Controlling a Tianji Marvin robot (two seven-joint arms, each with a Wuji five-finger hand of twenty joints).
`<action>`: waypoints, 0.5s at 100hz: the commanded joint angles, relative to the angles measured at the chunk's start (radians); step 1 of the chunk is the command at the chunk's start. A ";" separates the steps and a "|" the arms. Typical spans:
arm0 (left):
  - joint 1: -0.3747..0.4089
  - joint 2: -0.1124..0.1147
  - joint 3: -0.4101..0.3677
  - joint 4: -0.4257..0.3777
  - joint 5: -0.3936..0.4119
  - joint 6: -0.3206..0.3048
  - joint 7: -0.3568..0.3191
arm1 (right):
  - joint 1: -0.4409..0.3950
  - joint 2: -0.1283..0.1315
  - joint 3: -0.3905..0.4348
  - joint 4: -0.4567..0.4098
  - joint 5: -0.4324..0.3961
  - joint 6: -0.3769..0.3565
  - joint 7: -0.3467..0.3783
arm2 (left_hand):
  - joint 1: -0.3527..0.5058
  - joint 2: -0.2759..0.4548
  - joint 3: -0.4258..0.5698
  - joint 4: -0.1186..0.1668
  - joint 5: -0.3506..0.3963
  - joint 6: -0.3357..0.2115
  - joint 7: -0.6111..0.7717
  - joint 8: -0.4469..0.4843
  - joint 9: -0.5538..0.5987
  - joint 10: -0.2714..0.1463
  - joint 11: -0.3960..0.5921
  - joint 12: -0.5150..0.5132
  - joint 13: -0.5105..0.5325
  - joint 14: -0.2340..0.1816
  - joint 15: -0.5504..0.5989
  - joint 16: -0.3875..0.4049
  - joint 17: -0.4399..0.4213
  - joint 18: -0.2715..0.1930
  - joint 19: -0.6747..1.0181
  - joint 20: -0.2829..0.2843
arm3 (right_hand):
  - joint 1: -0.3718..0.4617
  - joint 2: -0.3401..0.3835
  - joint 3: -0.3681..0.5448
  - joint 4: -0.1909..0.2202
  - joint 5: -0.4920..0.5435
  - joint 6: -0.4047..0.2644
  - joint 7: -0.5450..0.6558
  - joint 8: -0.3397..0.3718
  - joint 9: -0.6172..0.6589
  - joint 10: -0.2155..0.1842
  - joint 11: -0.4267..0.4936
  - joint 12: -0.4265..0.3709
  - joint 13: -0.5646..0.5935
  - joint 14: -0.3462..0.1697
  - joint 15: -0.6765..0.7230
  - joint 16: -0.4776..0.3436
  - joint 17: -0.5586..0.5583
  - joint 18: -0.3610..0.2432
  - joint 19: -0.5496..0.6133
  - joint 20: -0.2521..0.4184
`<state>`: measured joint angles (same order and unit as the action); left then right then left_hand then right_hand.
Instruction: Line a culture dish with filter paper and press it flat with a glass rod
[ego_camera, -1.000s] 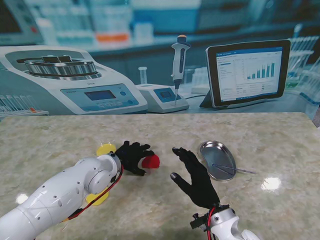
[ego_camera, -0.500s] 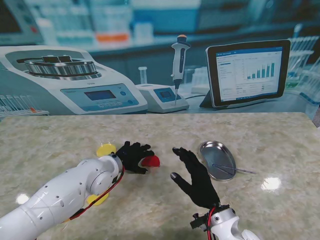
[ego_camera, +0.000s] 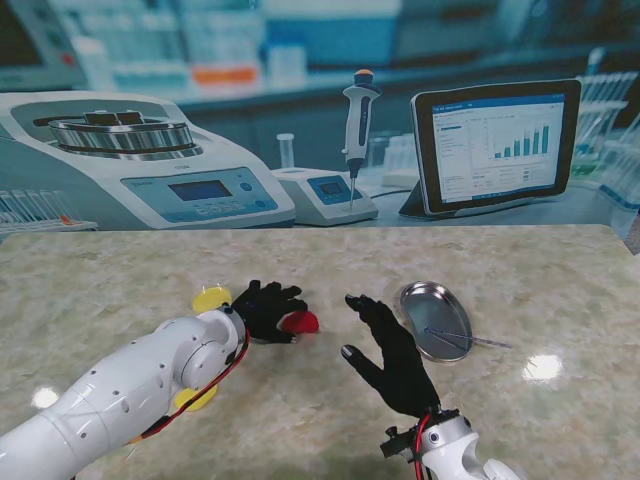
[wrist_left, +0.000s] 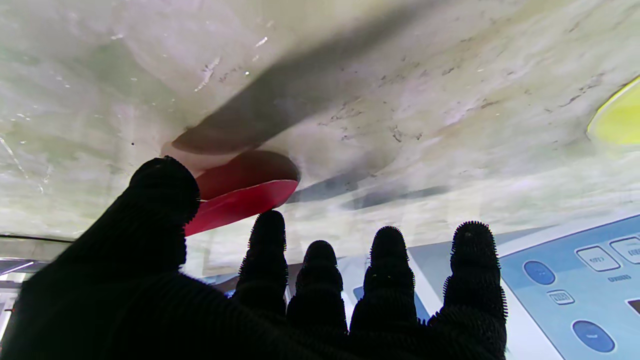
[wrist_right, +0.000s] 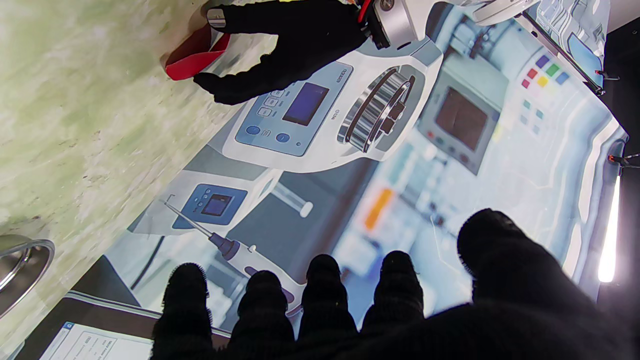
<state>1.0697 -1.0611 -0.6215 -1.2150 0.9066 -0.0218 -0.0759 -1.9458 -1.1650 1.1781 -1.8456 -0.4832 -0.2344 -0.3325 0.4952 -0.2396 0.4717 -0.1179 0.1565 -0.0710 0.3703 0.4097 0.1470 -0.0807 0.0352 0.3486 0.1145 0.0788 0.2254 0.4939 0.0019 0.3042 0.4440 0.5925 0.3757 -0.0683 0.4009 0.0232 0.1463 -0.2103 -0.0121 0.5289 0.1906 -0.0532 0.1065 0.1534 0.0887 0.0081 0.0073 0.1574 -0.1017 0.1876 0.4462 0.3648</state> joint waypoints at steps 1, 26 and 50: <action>0.001 -0.002 -0.004 -0.007 0.000 0.004 0.001 | -0.008 -0.005 -0.002 -0.006 0.002 0.004 -0.001 | -0.011 -0.001 0.036 0.028 -0.006 -0.028 0.035 0.001 -0.020 -0.018 0.002 0.019 -0.033 -0.022 0.012 0.012 -0.020 -0.001 0.004 -0.008 | 0.016 0.018 -0.021 0.000 -0.009 -0.028 -0.004 0.006 -0.018 -0.035 0.008 -0.004 -0.002 -0.042 0.014 0.013 -0.012 -0.029 0.008 -0.009; 0.005 -0.005 -0.012 -0.009 -0.006 0.003 0.006 | -0.007 -0.005 -0.003 -0.006 0.001 0.005 -0.001 | -0.016 -0.008 0.073 0.022 -0.016 -0.053 0.130 0.081 -0.020 -0.023 0.004 0.029 -0.032 -0.024 0.014 0.013 -0.021 -0.001 0.001 -0.008 | 0.016 0.019 -0.022 0.001 -0.009 -0.029 -0.005 0.005 -0.018 -0.036 0.008 -0.004 -0.002 -0.042 0.015 0.013 -0.012 -0.029 0.009 -0.009; 0.013 -0.006 -0.026 -0.016 -0.013 0.000 0.011 | -0.007 -0.005 -0.004 -0.006 0.001 0.006 -0.003 | 0.043 0.018 0.019 0.026 -0.026 -0.099 0.269 0.232 -0.019 -0.030 0.007 0.042 -0.033 -0.026 0.015 0.013 -0.023 -0.003 -0.003 -0.008 | 0.017 0.018 -0.023 0.002 -0.008 -0.031 -0.006 0.001 -0.018 -0.035 0.008 -0.004 -0.002 -0.042 0.015 0.013 -0.012 -0.029 0.009 -0.009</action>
<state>1.0792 -1.0652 -0.6441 -1.2198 0.8940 -0.0212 -0.0659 -1.9456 -1.1650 1.1771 -1.8456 -0.4842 -0.2335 -0.3334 0.5044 -0.2405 0.5033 -0.1183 0.1542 -0.1372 0.5810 0.5948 0.1470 -0.0810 0.0364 0.3732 0.1145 0.0762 0.2332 0.4941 -0.0028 0.3042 0.4440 0.5925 0.3757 -0.0683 0.4006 0.0232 0.1463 -0.2103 -0.0121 0.5290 0.1906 -0.0532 0.1066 0.1534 0.0887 0.0080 0.0073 0.1574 -0.1017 0.1876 0.4462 0.3648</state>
